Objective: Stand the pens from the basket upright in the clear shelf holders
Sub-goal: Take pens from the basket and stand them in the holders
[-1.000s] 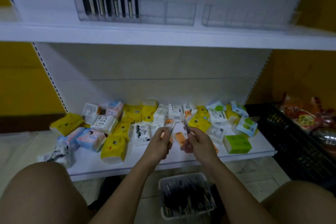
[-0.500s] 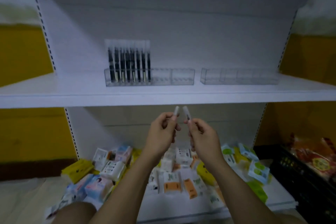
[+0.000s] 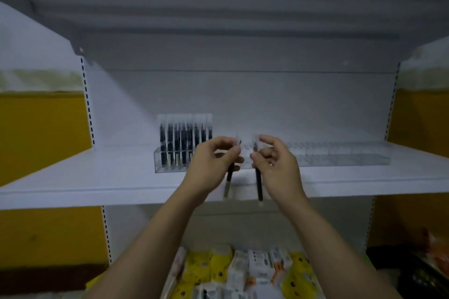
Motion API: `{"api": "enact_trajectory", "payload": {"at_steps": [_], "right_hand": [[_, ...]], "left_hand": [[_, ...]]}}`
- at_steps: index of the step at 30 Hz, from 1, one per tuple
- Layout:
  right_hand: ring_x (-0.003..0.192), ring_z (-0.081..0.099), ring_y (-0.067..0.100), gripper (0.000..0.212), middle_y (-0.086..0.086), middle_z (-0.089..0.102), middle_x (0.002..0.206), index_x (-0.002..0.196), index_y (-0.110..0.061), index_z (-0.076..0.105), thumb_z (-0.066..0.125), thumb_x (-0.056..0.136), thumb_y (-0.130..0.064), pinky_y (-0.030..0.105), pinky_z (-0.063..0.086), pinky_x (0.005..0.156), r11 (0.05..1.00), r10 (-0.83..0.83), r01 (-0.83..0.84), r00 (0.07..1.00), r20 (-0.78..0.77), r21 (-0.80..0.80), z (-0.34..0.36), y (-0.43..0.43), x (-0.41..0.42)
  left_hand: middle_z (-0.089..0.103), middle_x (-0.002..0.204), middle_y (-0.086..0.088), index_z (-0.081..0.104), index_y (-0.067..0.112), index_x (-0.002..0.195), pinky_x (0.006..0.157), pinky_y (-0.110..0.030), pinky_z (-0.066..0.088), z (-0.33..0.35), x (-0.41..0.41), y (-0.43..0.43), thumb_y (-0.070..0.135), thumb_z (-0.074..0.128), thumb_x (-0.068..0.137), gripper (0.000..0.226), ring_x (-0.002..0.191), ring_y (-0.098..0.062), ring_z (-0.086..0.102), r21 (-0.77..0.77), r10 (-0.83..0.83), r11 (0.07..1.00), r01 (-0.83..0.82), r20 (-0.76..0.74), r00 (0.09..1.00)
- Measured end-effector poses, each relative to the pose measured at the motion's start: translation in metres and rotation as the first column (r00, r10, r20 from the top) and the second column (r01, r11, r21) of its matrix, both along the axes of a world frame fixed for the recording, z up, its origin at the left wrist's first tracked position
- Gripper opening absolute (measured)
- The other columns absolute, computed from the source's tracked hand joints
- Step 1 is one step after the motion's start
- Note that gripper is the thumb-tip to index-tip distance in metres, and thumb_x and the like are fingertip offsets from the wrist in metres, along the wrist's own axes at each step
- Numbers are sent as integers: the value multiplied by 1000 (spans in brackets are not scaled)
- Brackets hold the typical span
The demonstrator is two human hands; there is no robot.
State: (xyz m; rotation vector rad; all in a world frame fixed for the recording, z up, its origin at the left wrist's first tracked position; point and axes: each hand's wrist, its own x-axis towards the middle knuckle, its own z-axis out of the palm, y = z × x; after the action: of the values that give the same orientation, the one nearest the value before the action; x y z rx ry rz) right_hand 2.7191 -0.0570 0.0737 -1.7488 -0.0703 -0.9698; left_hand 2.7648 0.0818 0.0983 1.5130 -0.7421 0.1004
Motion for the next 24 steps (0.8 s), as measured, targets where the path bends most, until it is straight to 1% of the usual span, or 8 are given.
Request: {"api": "enact_trajectory", "payload": {"at_steps": [3,5,8,11,15,18,21,24], "right_hand": [[83,66,16,59,4,59,93,135,-45,40,59,93,-7,26,55,78,999,38,-37,999,26,-9,22,-3,17],[81,67,16,65,3,58,93,140,-45,37,61,92,-7,30,58,75,997,20,-18,999,33,-71,36,-6,30],[77,66,15,54,-2,58,91,133,-38,48,65,89,-11,38,59,73,985,-19,28,998,53,-171,54,-12,53],[75,67,15,46,-10,55,92,130,-31,53,66,89,-15,37,60,70,984,-31,43,997,75,-175,66,-16,76],[77,67,17,49,-12,54,93,132,-29,52,67,89,-13,37,61,68,990,-23,38,993,114,-133,71,-18,102],[73,67,15,47,-11,56,93,127,-30,52,70,86,-15,41,60,69,990,-51,69,987,152,-120,73,-21,121],[71,67,16,42,-11,57,91,121,-28,53,72,85,-16,45,59,68,991,-72,89,983,166,-95,75,-26,138],[72,67,17,42,-12,55,90,122,-26,53,71,86,-16,45,59,68,992,-79,94,983,167,-85,74,-30,152]], "left_hand": [[67,101,-9,57,20,122,79,-34,59,24,13,0,9,58,93,31,84,-17,72,37,-33,999,30,76,997],[67,103,-5,54,30,127,79,-31,59,40,24,-1,11,59,93,39,85,-14,72,78,-11,997,-2,163,987],[68,103,3,55,34,122,82,-34,59,60,44,-3,15,60,92,35,86,-9,71,117,67,988,-100,260,963],[68,101,6,56,36,114,84,-35,58,73,66,-4,16,64,90,32,89,-8,68,128,143,972,-195,333,932],[62,113,8,56,36,111,69,-21,57,85,85,-7,15,66,88,32,86,-7,67,117,219,949,-291,418,882],[60,106,12,56,33,110,58,-10,49,90,98,-10,16,67,88,30,85,-2,65,123,270,925,-359,452,850],[61,102,12,56,33,108,62,-9,47,91,111,-14,18,67,88,27,85,0,63,153,284,904,-400,484,827],[62,99,11,58,31,106,66,-11,48,88,122,-18,21,67,88,24,84,-1,63,183,302,878,-442,504,809]]}}
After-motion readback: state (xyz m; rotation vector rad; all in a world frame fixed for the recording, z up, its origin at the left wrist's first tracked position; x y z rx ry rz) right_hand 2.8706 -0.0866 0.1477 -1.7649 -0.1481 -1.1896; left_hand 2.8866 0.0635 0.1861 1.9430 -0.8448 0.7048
